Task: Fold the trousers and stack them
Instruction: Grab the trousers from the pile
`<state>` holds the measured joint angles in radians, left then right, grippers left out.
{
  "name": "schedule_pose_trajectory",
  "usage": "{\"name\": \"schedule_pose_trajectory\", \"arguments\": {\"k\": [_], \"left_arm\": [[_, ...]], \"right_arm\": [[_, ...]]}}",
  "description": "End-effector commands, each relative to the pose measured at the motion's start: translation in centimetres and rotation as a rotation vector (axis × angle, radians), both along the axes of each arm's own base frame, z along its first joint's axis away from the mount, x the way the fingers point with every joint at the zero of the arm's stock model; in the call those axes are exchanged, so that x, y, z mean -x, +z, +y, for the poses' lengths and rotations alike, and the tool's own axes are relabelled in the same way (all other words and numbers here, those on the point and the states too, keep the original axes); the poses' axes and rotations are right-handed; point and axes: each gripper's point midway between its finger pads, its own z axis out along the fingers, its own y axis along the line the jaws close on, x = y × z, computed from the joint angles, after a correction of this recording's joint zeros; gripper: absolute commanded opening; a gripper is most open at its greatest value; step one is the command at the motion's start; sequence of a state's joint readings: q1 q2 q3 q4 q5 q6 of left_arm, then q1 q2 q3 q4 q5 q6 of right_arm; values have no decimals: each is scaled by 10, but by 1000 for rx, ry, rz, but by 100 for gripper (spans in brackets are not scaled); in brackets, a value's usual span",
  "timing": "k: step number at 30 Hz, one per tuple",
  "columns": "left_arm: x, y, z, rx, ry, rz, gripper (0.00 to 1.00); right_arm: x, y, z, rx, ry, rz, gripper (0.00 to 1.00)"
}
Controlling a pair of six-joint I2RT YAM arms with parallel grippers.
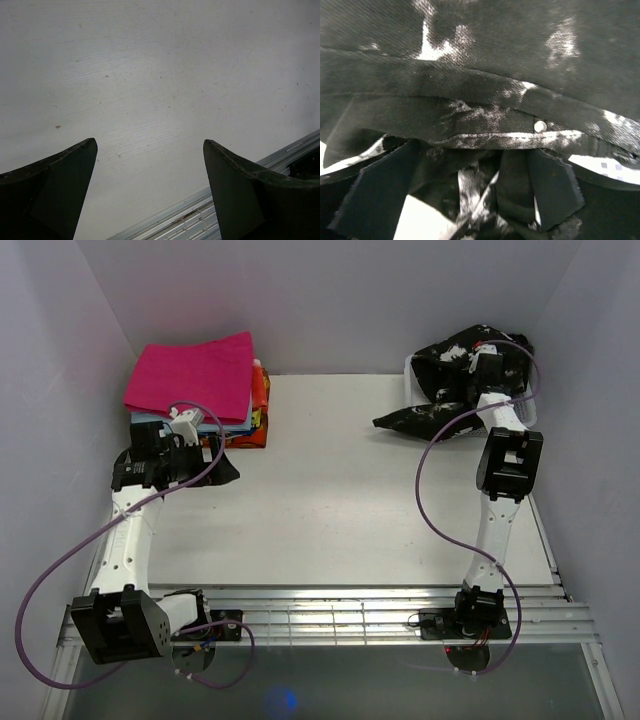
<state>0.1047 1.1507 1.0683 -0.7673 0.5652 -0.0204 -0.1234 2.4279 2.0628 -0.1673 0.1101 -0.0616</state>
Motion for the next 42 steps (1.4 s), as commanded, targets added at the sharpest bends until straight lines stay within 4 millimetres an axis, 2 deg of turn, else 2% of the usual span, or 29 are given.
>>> {"name": "schedule_pose_trajectory", "arguments": {"k": [1,2,3,5,6,7,10,11,13,14,16,17,19,20,22,23,25,27,28,29,31,32,34,35,37,38,42], "left_arm": [[-5,1,2,9,27,-13,98],[-7,3,1,13,29,-10,98],[-9,1,1,16,29,-1,98],[-12,4,1,18,27,-1,98],[-13,4,1,17,28,0,98],[-15,7,1,16,28,-4,98],[-17,9,2,18,30,-5,98],[-16,11,0,24,24,-7,98],[-18,15,-1,35,30,-6,98],[-18,15,-1,39,31,0,98],[-18,19,-3,47,24,-6,98],[-17,22,-3,49,22,-12,98],[-17,25,-3,47,23,-21,98],[-16,27,-3,44,25,-30,98],[-16,29,-2,39,29,-37,98],[-15,31,-2,37,30,-46,98],[-16,32,0,31,39,-51,98],[-15,34,0,31,44,-55,98],[-15,35,1,28,49,-57,98],[-15,36,1,27,49,-62,98],[-14,37,1,26,54,-66,98],[-14,38,2,25,58,-66,98],[-13,41,2,27,60,-76,98],[-12,43,1,28,59,-80,98],[-11,48,1,28,58,-95,98],[-11,50,1,28,58,-101,98],[-8,58,1,25,60,-130,98]], "right_arm": [[-18,5,-7,23,14,-61,96],[-18,1,-5,11,22,-57,93],[-19,0,-1,0,40,-55,65],[-20,6,6,-21,70,-66,39],[-21,14,7,-21,76,-78,14],[-22,35,8,-19,87,-112,8],[-21,81,17,-76,151,-195,8],[-19,119,13,-80,151,-259,8],[-17,166,13,-101,166,-360,8],[-11,201,13,-115,161,-421,8],[-3,240,13,-131,182,-495,8],[6,268,17,-132,194,-540,8],[17,292,24,-157,226,-584,8],[29,315,29,-158,237,-619,8],[40,340,38,-170,275,-674,8],[52,359,43,-183,287,-708,8],[64,377,53,-208,323,-736,8],[82,408,62,-242,345,-783,8],[89,416,68,-257,373,-792,8],[104,436,75,-275,392,-822,8],[123,457,89,-288,455,-853,8],[140,477,99,-282,485,-889,8],[160,497,109,-265,527,-937,8],[179,515,118,-255,552,-975,8],[200,533,128,-239,593,-1018,8],[218,548,133,-226,608,-1055,8],[267,580,152,-240,680,-1125,8]]}}
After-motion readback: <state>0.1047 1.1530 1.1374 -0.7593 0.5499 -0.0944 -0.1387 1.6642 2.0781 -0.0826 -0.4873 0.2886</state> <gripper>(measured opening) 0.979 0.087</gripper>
